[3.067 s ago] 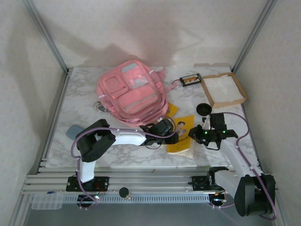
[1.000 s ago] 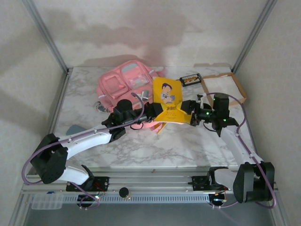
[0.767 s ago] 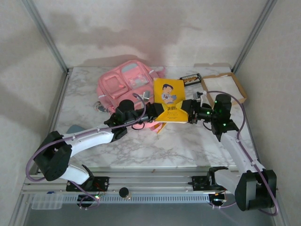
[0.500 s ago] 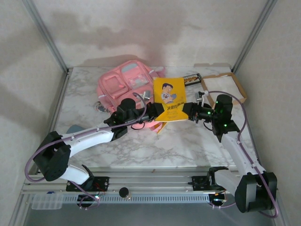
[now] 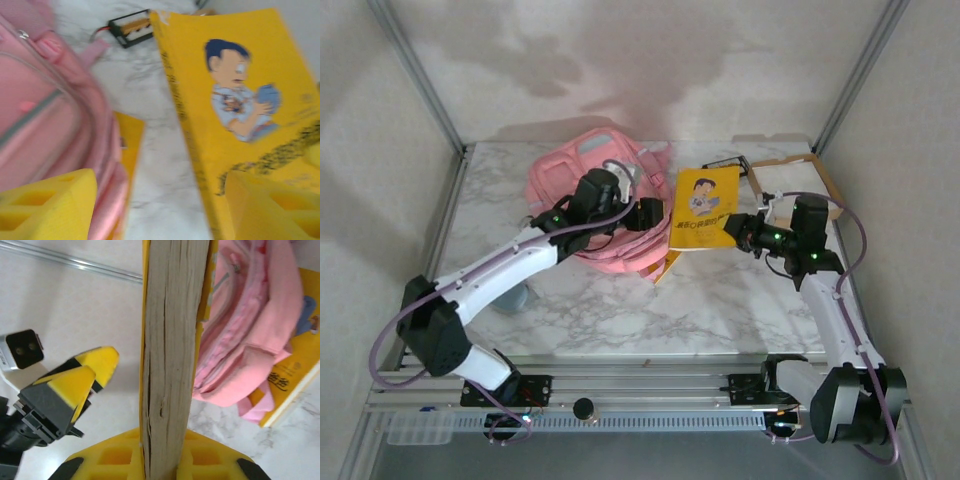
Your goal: Pack books, pencil case, and school supplies into a backpack
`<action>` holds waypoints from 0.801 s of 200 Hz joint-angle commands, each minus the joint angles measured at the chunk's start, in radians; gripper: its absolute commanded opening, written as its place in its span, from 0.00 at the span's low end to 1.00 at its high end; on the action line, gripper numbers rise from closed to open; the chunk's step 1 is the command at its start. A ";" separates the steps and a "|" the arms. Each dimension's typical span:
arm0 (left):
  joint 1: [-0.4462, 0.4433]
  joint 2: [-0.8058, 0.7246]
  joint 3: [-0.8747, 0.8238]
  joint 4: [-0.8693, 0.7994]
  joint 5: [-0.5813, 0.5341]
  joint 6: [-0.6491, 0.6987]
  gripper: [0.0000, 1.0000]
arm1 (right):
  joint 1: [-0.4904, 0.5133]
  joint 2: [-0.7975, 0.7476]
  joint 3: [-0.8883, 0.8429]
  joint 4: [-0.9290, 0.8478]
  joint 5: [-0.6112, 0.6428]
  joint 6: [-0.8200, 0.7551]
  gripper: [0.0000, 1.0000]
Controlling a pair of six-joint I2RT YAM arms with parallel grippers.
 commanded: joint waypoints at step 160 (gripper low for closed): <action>0.064 0.405 0.311 -0.413 -0.195 0.420 0.00 | -0.096 0.048 0.053 -0.132 0.020 -0.161 0.00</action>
